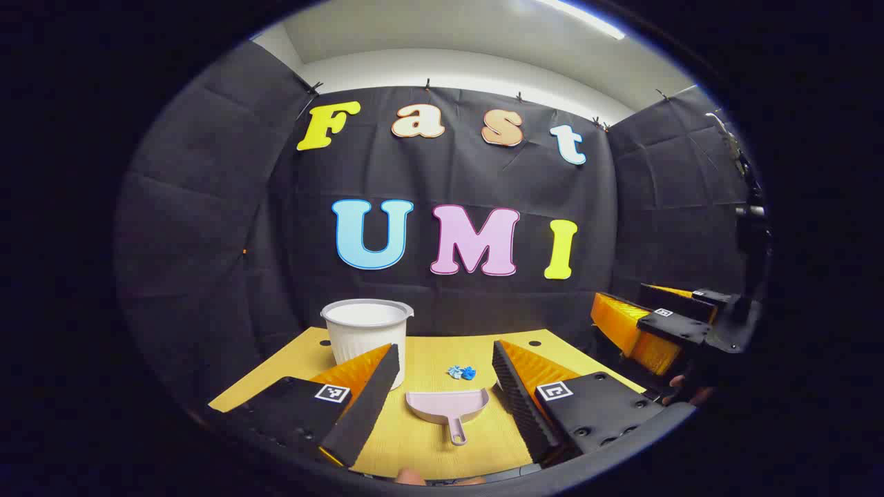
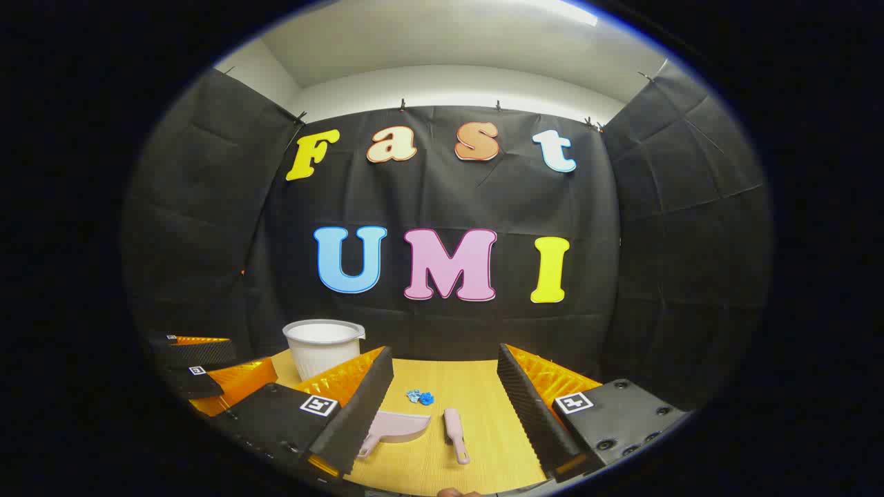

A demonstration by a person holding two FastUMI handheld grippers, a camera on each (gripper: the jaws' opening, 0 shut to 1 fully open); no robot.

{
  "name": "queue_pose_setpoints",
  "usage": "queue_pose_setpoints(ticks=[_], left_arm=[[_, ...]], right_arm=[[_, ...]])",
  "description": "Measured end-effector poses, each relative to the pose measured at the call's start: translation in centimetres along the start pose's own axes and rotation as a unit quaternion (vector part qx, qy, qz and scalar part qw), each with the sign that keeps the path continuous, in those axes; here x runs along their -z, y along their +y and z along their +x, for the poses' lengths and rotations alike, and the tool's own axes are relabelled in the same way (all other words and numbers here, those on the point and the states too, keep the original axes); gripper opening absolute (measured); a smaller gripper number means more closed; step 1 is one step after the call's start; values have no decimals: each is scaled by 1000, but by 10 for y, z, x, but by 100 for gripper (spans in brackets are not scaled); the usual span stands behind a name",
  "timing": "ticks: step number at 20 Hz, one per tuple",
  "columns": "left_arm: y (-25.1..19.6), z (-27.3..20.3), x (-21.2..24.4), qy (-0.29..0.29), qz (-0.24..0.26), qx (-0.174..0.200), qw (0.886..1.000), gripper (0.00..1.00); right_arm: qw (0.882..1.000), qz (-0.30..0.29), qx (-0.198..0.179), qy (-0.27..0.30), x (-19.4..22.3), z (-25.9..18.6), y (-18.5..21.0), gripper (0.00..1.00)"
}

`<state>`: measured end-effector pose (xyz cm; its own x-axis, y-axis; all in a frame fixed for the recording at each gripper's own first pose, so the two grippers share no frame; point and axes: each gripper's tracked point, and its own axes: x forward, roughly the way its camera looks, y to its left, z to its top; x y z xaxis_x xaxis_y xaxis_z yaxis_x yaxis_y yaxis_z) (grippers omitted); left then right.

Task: Pick up the small broom and dustpan from the desktop, sweep the trash into the dustpan with the broom, and then empty the trash into the garbage bin.

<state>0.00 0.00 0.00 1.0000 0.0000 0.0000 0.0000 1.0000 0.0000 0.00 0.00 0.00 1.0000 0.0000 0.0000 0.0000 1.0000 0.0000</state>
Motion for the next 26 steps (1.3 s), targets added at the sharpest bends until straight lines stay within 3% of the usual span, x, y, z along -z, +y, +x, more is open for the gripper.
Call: queue_pose_setpoints(ticks=[1,2,6,7,10,14,19,20,22,23,26], left_arm=[[-2,-1,3,2,-2,5,1000,81],[-3,-2,4,4,-6,9,1000,81],[-5,-7,5,1,-38,18,999,81],[-8,-9,9,1,-46,22,999,81],[-16,-18,-11,-36,-68,47,996,81],[-5,-27,-31,-84,-71,23,994,81],[-5,-21,-20,-65,-49,14,997,80],[-2,-18,-18,-59,-47,7,997,80],[-1,-13,-11,-45,-42,1,998,81],[-1,-11,-8,-40,-40,-2,998,81],[0,-9,-8,-38,-33,-9,999,81]], right_arm=[[1000,-2,-2,2,1,0,1,94],[1000,-4,-3,5,2,-1,1,98],[1000,-7,-11,8,5,-5,5,94],[1000,-9,-14,12,7,-6,7,98],[1000,-10,-6,-6,-7,-10,-1,94],[1000,6,-9,-10,-8,-7,5,98],[1000,-2,-16,-13,-9,-3,15,94],[1000,-5,-16,-13,-8,-2,15,98],[1000,-10,-16,-16,-8,-2,15,94],[1000,-10,-17,-14,-6,-2,16,98],[1000,-7,-12,-12,-2,1,13,94]])
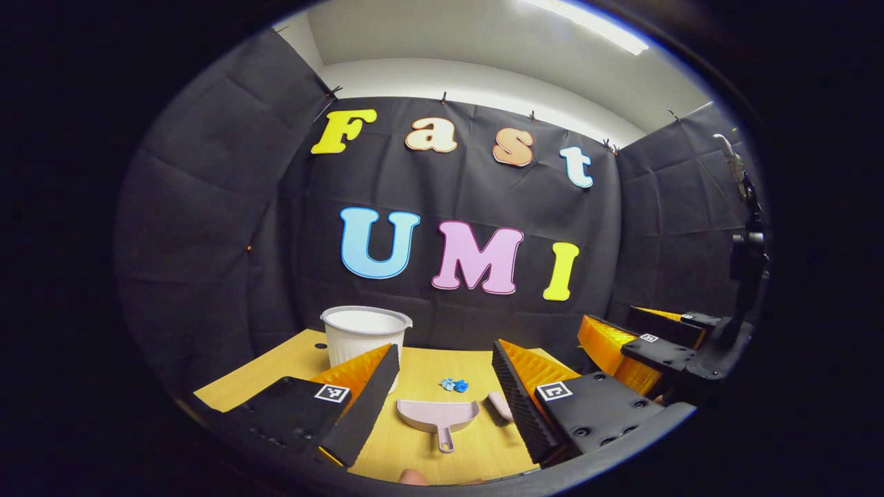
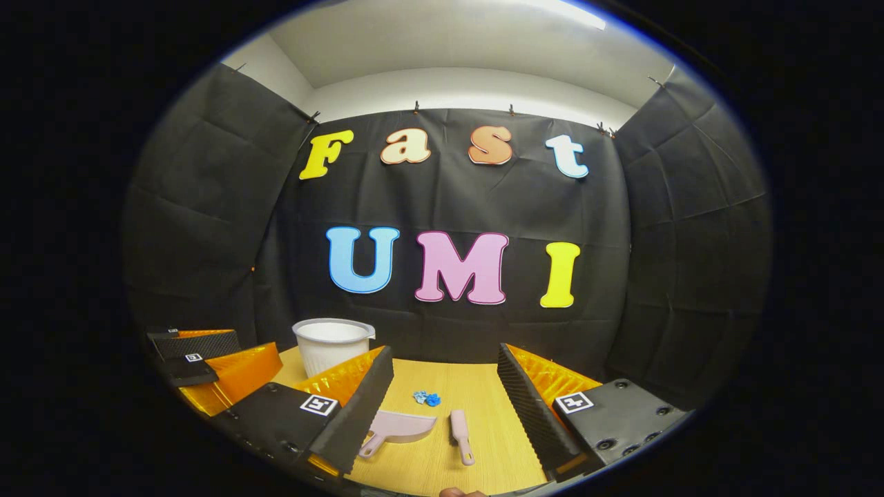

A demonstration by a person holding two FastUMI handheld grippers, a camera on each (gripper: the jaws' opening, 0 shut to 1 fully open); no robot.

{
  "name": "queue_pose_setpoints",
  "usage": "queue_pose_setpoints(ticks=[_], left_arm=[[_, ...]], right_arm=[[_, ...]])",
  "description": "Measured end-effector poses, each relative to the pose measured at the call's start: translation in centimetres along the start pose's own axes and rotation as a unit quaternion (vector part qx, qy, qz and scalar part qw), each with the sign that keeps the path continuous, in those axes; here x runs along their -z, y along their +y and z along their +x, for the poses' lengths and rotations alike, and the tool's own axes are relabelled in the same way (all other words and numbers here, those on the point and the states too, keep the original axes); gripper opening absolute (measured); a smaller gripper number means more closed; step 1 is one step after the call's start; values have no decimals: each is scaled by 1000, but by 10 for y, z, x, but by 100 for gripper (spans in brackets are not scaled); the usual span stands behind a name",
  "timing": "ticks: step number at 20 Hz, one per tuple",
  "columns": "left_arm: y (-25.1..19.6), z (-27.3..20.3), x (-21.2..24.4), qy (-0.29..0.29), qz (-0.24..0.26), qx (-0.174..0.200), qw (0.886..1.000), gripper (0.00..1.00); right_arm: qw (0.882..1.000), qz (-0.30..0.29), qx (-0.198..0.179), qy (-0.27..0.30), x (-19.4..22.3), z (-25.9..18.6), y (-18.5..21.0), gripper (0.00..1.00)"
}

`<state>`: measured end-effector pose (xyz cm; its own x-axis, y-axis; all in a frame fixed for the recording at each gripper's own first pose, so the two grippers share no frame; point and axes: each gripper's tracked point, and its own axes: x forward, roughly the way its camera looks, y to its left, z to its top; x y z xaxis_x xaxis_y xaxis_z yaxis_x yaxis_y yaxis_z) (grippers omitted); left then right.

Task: Pick up the small broom and dustpan from the desktop, sweep the trash into the dustpan with the broom, and then empty the trash into the garbage bin.

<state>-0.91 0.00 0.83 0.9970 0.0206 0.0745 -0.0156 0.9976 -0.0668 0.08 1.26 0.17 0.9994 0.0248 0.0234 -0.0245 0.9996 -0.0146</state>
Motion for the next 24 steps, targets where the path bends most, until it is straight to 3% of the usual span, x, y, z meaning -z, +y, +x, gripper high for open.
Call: queue_pose_setpoints(ticks=[1,2,3,6,12,13,16,17,20,21,24], left_arm=[[0,1,2,2,5,-1,1000,81],[0,1,3,5,11,0,1000,80],[0,2,3,5,16,1,1000,81],[0,4,8,11,21,4,1000,80],[1,12,19,32,12,8,999,80],[1,13,21,36,10,7,999,81],[1,16,25,44,5,8,999,81],[1,17,26,47,4,9,999,81],[-2,31,30,58,1,16,998,81],[-2,34,32,66,1,16,998,81],[-4,45,42,89,1,18,996,81]], right_arm=[[1000,4,2,2,1,1,-1,98],[1000,6,5,6,3,3,-2,94],[1000,7,6,8,5,5,-3,98],[1000,4,11,11,6,7,-7,94],[1000,-6,15,5,7,11,-8,94],[1000,-7,14,7,8,13,-7,98],[1000,-13,13,8,9,17,-6,94],[1000,-17,13,9,10,19,-8,98],[1000,-26,14,10,11,25,-11,98],[999,-30,17,13,13,29,-14,94],[999,-28,24,23,15,38,-21,98]])
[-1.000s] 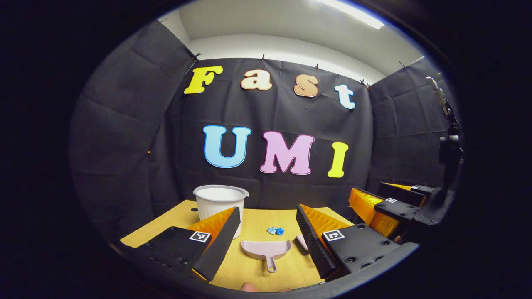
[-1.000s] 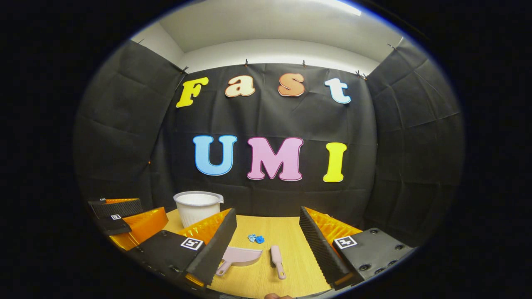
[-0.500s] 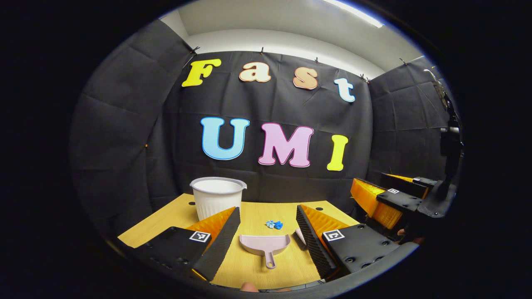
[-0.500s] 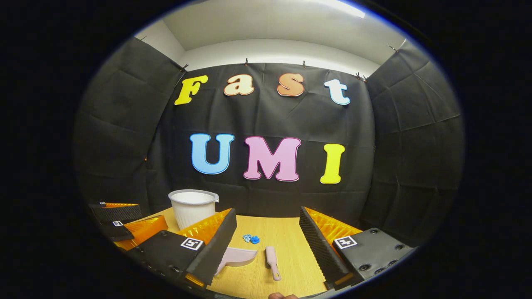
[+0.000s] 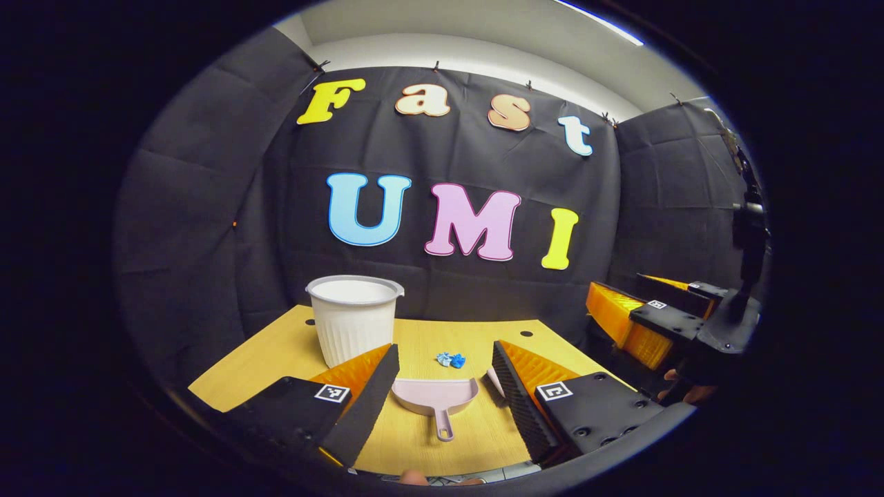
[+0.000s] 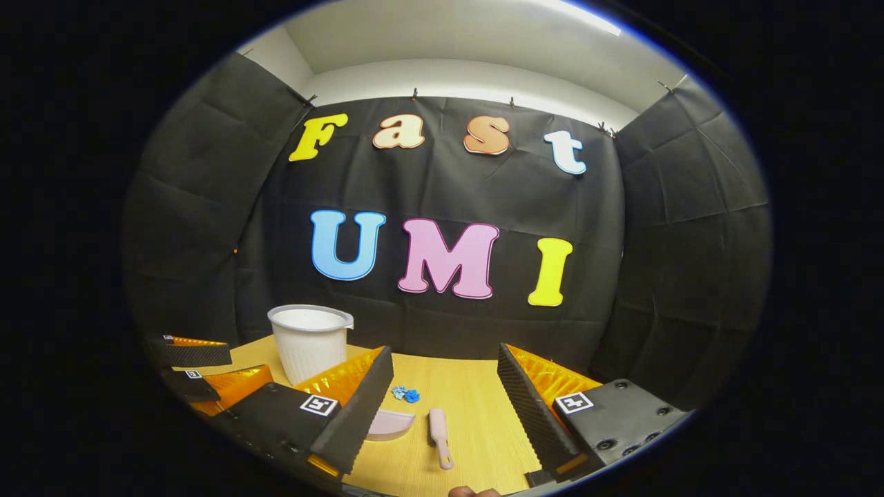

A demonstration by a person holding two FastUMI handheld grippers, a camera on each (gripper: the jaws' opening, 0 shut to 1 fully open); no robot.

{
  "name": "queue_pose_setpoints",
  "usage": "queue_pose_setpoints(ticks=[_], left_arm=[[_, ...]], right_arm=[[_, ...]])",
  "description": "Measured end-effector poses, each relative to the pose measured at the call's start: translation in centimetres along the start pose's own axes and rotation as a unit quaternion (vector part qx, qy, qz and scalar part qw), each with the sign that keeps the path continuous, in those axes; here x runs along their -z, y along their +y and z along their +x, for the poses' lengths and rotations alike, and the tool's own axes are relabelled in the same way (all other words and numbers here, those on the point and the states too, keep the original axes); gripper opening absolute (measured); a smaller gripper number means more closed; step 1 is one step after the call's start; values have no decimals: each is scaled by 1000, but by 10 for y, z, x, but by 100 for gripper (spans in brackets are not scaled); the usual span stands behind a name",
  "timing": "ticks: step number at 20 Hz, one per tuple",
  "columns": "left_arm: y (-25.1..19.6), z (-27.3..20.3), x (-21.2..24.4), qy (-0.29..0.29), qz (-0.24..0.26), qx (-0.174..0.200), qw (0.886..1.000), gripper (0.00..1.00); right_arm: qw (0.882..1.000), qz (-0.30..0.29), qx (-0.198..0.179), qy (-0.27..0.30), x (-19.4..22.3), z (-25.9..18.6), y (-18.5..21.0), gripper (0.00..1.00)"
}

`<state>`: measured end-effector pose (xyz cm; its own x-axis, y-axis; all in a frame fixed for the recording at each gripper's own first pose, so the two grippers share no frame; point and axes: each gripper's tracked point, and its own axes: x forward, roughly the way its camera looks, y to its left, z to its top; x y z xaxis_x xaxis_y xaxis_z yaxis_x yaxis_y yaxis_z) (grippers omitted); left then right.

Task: Pick up the small broom and dustpan from the desktop, sweep the trash into the dustpan with the broom, and then empty the trash into the garbage bin.

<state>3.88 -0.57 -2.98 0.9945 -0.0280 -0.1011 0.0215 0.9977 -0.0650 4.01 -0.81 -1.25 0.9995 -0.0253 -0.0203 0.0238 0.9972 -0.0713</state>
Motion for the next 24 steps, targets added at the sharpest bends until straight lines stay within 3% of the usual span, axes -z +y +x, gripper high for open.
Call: queue_pose_setpoints(ticks=[1,4,6,9,11,12,15,20,24], left_arm=[[-1,6,2,8,-1,2,1000,81],[-3,39,17,44,-7,3,999,81],[-8,69,49,99,-15,3,995,81],[-11,103,109,220,-17,-11,975,84],[-5,121,143,271,-17,-24,962,83],[-4,128,155,298,-22,-30,954,83],[-1,145,192,377,-38,-49,924,84],[5,165,234,501,-56,-82,860,83],[6,176,248,579,-56,-99,807,83]], right_arm=[[1000,0,2,-1,-1,4,-3,94],[1000,-10,3,-14,-6,22,-11,94],[1000,-18,-1,-13,-3,38,-17,98],[999,-44,-11,-18,9,68,-25,94],[998,-63,-24,-2,34,89,-32,98],[997,-66,-32,9,44,97,-35,94],[995,-70,-49,42,78,116,-49,100],[990,-45,-57,117,134,140,-76,100],[978,-44,-100,178,171,145,-74,100]])
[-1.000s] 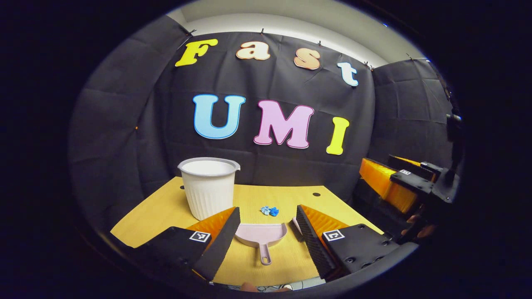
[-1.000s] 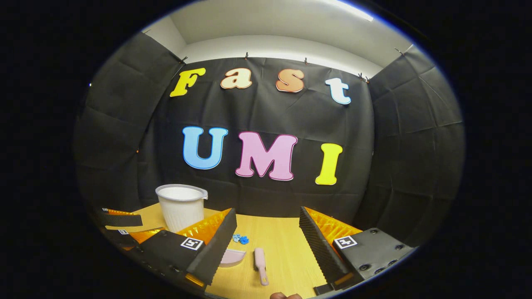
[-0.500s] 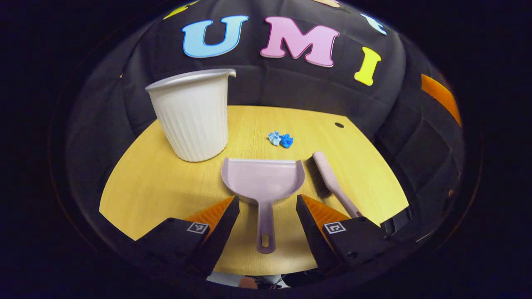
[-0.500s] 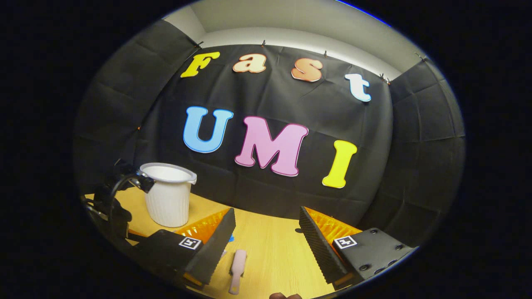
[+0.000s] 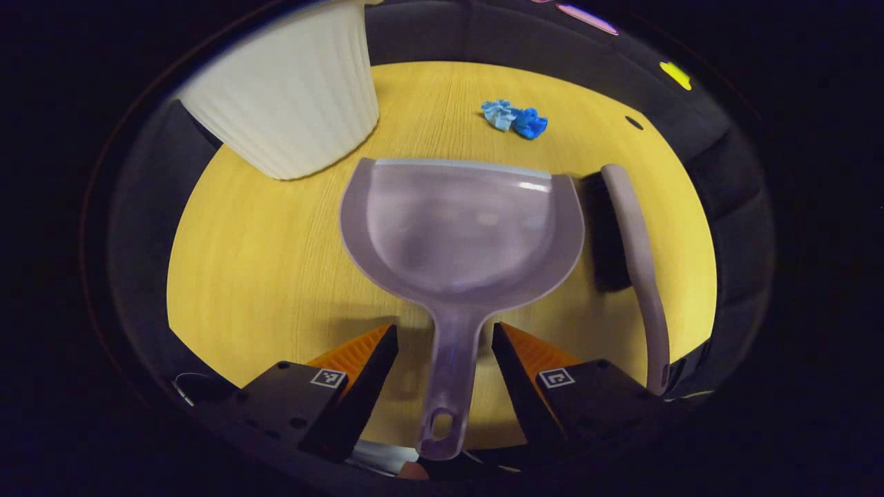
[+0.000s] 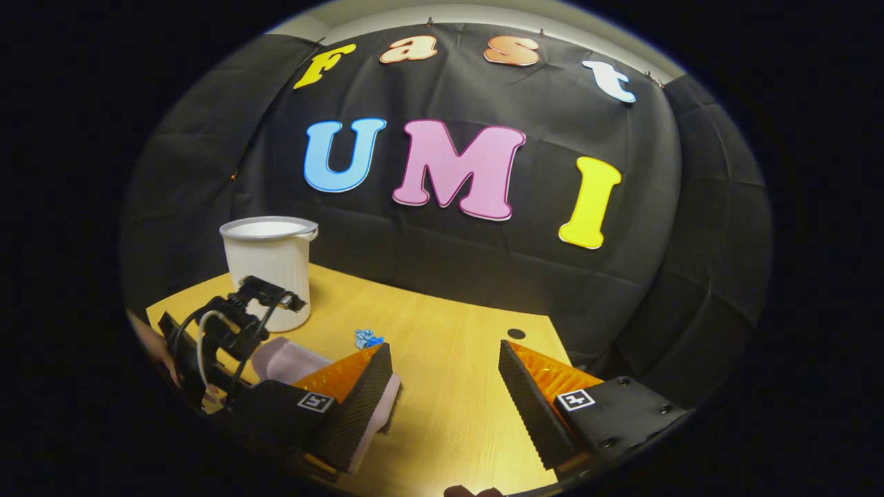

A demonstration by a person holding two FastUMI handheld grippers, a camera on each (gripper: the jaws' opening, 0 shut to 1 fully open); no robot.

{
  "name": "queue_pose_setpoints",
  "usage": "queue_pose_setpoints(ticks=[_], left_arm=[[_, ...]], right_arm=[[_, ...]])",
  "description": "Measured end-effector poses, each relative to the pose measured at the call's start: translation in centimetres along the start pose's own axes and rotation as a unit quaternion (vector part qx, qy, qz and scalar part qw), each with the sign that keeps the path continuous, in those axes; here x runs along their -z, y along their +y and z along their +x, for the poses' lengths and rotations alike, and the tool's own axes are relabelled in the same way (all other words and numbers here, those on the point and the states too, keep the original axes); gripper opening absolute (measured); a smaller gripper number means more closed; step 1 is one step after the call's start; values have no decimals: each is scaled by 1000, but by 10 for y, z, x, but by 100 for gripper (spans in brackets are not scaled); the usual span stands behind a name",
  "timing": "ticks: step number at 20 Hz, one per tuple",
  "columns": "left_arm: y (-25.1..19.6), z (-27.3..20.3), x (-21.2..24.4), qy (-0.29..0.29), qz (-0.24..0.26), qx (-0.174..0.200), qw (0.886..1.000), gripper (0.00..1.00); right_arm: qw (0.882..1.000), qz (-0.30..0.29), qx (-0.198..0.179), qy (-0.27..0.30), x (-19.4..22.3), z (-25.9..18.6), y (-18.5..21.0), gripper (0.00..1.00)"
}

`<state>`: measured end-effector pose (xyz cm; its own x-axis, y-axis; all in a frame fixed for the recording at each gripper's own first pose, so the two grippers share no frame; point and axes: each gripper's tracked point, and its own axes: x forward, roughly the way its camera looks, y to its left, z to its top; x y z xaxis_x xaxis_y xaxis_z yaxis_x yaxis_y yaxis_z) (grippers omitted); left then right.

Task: Pick up the small broom and dustpan from the desktop, sweep the trash into the dustpan with the broom, and then empty the trash into the garbage bin.

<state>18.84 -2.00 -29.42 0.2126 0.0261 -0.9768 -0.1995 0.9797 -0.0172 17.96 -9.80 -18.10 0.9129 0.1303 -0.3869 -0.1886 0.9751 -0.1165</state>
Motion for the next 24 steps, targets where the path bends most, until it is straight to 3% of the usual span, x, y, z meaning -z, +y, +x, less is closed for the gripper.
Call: queue_pose_setpoints(ticks=[2,5,9,13,14,15,16,18,20,21,22,24], left_arm=[[0,5,-5,29,6,-14,999,84],[-6,11,-13,53,15,-20,998,67],[-7,11,-20,71,16,-2,997,36],[-5,10,-16,68,26,24,997,31],[-4,10,-16,68,37,30,997,29],[-4,11,-16,65,44,35,996,29],[-4,12,-17,61,46,40,996,29],[-2,10,-16,51,45,51,996,29],[-2,10,-16,41,42,61,996,29],[-2,11,-17,35,42,66,996,29],[-2,11,-17,31,44,70,996,29],[0,10,-16,22,42,82,995,29]], right_arm=[[998,29,-30,53,25,2,11,100],[993,34,-43,102,46,7,15,100],[978,75,-45,187,75,7,20,96],[964,72,-43,251,101,6,35,100],[960,68,-40,269,107,5,40,95],[955,66,-39,286,114,5,45,100],[948,68,-41,307,121,6,53,95],[926,83,-47,365,142,5,68,100],[893,95,-41,438,165,3,82,96],[880,101,-32,464,175,4,86,100],[868,108,-22,484,181,4,88,96],[854,115,-4,508,183,6,84,96]])
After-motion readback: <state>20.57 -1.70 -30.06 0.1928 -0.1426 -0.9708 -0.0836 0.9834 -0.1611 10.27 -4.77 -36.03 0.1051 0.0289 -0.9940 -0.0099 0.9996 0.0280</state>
